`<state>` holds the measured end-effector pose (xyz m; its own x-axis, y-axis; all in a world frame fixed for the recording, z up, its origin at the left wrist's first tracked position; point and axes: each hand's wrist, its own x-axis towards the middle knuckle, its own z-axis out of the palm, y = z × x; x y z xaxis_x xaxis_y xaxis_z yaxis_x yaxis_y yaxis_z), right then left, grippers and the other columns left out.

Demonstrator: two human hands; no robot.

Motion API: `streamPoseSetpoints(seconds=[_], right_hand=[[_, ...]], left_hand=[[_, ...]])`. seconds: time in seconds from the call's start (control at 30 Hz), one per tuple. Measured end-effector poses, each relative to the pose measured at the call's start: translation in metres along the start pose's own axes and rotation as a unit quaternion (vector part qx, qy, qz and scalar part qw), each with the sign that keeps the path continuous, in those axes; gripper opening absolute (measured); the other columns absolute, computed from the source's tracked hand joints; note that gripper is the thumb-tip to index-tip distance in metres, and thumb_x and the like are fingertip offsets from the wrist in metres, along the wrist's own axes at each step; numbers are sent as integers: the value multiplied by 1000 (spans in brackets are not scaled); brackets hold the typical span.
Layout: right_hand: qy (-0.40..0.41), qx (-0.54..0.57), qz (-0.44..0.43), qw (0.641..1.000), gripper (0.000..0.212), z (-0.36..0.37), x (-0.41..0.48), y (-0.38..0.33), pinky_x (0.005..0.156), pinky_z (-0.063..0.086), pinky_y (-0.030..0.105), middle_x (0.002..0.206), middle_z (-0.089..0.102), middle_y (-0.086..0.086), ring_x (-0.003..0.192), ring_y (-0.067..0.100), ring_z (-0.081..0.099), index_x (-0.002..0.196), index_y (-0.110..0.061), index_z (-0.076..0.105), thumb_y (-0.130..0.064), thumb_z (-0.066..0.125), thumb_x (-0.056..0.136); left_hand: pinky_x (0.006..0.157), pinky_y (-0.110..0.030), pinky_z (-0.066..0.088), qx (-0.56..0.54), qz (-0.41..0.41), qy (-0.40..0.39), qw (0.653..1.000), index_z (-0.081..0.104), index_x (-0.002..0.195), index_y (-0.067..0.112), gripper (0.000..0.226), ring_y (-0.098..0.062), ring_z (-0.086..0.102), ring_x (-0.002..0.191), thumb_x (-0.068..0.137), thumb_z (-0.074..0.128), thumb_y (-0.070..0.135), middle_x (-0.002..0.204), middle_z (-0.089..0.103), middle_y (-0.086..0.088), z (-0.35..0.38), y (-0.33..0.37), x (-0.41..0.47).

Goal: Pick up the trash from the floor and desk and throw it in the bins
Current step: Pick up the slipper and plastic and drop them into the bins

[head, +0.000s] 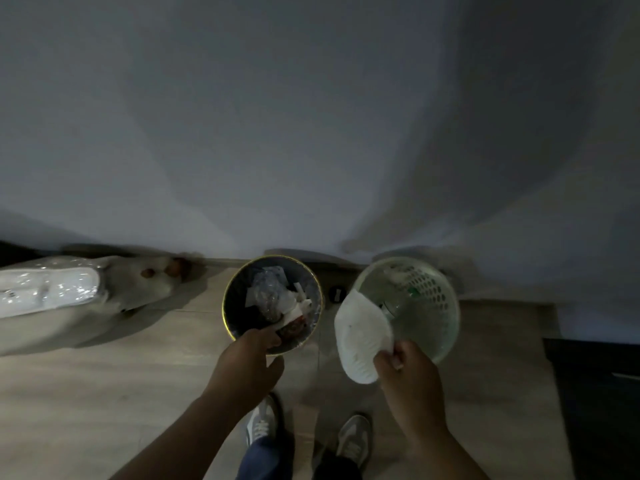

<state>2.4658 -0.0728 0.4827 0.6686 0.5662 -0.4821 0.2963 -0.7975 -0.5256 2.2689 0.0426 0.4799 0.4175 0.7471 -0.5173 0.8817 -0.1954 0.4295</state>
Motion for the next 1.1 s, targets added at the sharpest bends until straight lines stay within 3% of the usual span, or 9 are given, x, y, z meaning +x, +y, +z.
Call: streamPoseSetpoints(seconds=[0.1,0.2,0.27,0.37,0.6,0.77,0.87,1.1], right_hand=[[-36,15,-10,999,19,8,-13,-29,48,38,26,64,57,-6,59,8,53,71,-18,53,-25,63,85],[-93,89,20,991,11,20,-20,-63,66,55,38,83,66,1,76,22,66,87,-16,57,-26,60,90],[-151,146,40,977,8,27,-26,-86,80,56,46,97,66,5,90,29,67,99,-22,54,-27,57,94],[-199,112,12,974,32,37,-36,-113,96,47,51,120,63,9,111,28,60,123,-11,52,-26,54,95],[-202,-15,-56,978,20,23,-71,-158,90,49,38,107,68,5,103,22,61,108,-13,64,-23,57,91],[-193,-93,-142,966,22,-6,-104,-198,84,51,40,101,69,11,97,27,63,107,-6,63,-18,59,88],[-212,-139,-204,946,26,-28,-126,-226,85,51,31,110,68,4,101,19,62,113,-13,63,-19,57,89],[-194,-222,-394,871,32,-106,-181,-298,91,48,31,114,64,-3,106,14,58,119,-21,59,-25,60,87]], left_hand=[[73,-15,40,-11,-8,8,1000,61,115,25,29,-7,56,93,86,64,29,113,62,6,-23,-10,-16],[73,-15,39,-25,-25,20,999,62,114,26,28,-7,56,93,85,65,27,112,63,6,-45,-26,-30],[74,-15,38,-26,-31,26,999,62,112,26,28,-7,57,95,85,65,27,112,63,6,-61,-38,-39],[75,-14,39,-29,-39,39,998,62,115,25,30,-6,59,98,85,66,29,115,63,6,-84,-55,-52],[81,-18,44,-10,-44,34,998,57,120,24,34,-9,58,100,89,60,34,117,61,5,-147,-68,-86],[88,-22,45,8,-39,46,998,54,126,25,39,-11,58,106,89,57,39,122,59,6,-197,-57,-119],[86,-23,45,7,-39,59,997,53,126,25,39,-12,59,103,89,58,39,122,60,6,-223,-47,-151],[85,-16,42,16,-47,151,987,55,125,27,41,-8,57,105,87,61,40,119,61,7,-298,-14,-246]])
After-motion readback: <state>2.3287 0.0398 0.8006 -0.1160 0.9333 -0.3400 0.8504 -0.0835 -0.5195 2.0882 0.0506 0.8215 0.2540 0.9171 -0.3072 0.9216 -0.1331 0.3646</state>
